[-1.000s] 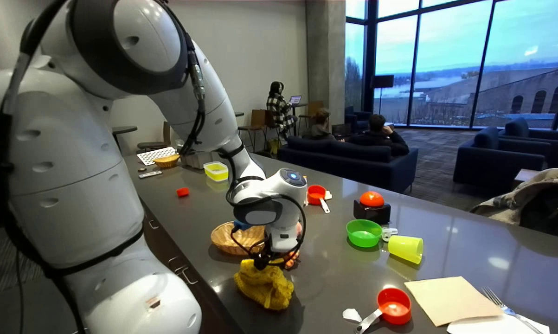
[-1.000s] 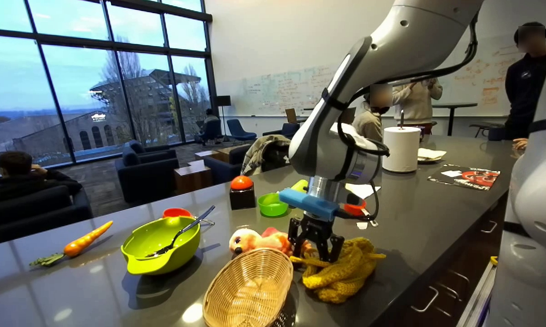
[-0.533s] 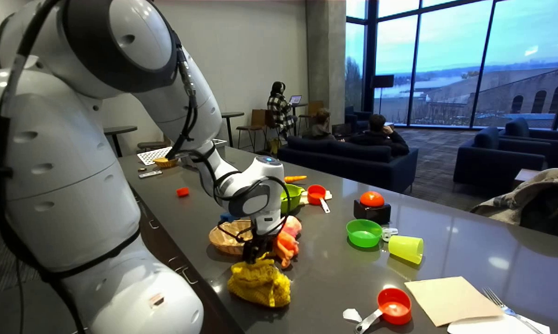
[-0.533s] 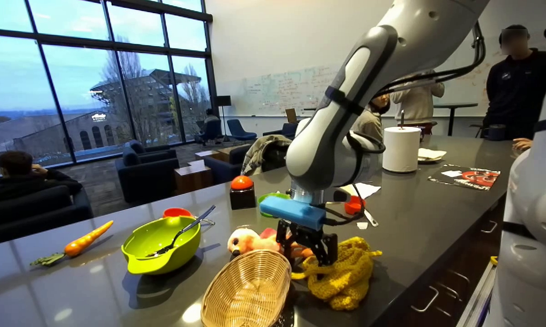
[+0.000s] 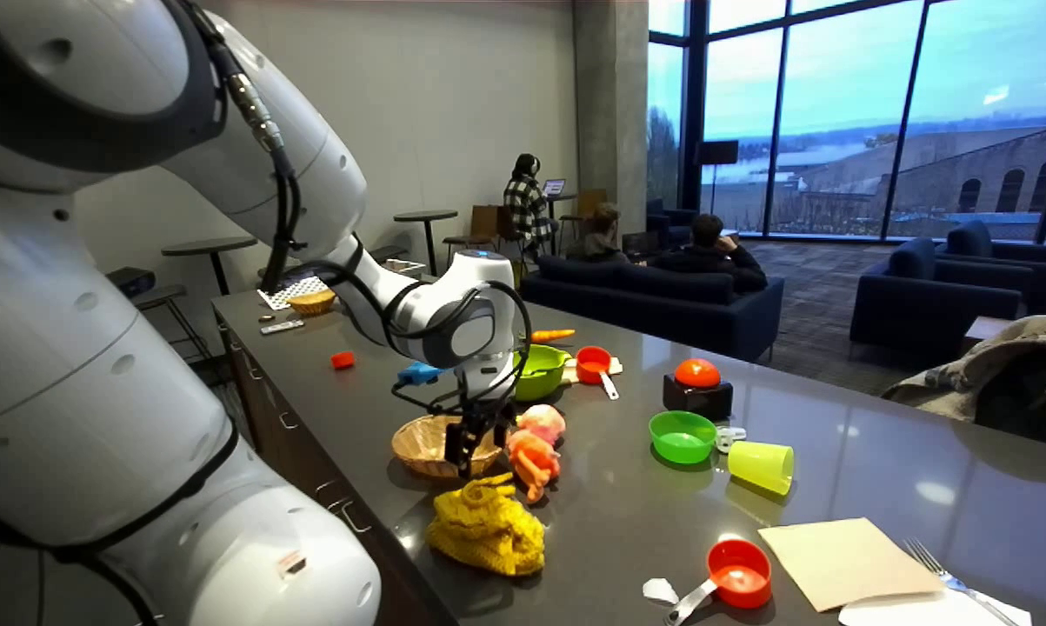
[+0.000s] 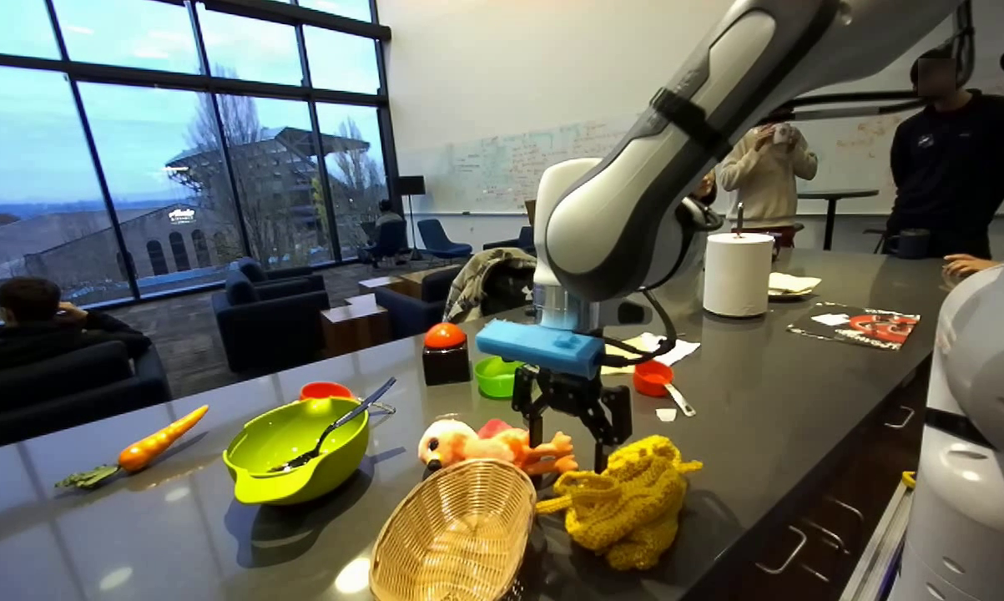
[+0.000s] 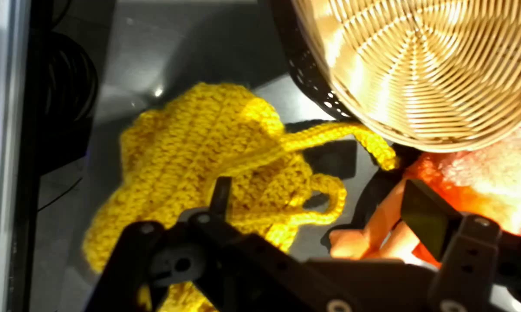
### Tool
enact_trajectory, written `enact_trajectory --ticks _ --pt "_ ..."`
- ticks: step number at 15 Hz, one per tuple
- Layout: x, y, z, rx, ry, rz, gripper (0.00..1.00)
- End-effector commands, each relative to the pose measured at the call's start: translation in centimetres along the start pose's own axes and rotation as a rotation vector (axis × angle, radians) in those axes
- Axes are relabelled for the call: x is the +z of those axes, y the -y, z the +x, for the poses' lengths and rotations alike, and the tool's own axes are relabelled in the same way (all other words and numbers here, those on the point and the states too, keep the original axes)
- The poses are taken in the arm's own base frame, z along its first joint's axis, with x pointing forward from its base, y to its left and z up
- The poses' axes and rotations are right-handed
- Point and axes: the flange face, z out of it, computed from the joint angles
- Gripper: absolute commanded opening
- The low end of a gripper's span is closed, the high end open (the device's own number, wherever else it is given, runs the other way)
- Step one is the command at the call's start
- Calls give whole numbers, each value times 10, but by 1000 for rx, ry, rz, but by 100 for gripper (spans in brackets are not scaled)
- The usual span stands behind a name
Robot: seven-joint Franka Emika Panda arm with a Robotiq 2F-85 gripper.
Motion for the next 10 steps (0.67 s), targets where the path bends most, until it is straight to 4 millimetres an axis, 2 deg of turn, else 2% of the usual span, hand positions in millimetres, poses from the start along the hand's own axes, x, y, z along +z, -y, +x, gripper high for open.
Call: enact_trajectory --ticks 1,7,10 --pt "-19 -22 -13 34 -6 -64 100" --pt "-28 -34 -32 88 -2 -101 100" --pt "-12 -26 -38 136 20 -102 100"
